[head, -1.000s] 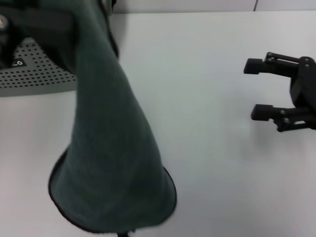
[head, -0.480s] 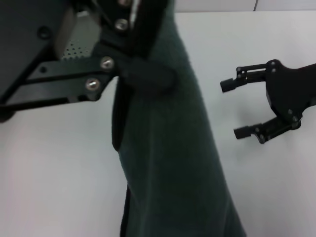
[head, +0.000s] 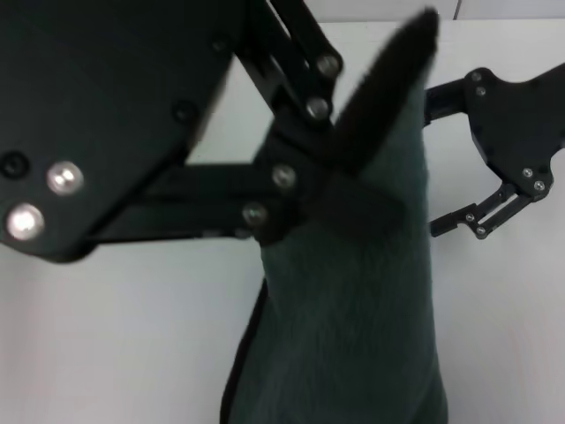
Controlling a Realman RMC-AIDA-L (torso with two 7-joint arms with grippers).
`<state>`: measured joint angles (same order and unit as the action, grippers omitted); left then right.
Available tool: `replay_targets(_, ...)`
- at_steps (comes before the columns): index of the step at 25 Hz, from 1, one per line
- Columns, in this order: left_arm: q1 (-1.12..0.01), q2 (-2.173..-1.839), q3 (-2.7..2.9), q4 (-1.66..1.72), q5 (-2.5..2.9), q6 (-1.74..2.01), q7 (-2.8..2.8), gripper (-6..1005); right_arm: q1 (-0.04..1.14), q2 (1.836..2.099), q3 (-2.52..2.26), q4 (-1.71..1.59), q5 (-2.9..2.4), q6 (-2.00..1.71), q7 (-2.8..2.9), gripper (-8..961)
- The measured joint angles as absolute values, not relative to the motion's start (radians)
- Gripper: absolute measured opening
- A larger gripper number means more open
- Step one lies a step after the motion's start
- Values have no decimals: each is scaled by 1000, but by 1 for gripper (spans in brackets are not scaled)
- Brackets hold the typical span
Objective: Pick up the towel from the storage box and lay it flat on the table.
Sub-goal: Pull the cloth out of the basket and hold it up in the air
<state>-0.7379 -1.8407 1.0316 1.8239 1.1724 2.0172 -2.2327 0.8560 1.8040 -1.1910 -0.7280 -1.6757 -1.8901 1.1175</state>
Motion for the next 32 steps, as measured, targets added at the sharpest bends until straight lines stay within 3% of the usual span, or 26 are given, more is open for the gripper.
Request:
replay_targets(9,-773,-1851,1085,1798,1202,2017,-2244,12,915,1858,-1168,-846,-1679,-2039,1118,870)
replay_targets(32,-853,-1850,1145,1809,1227,2017,-2282,12,1072,1911,-1184,-850,-1737,-2135,1111,848)
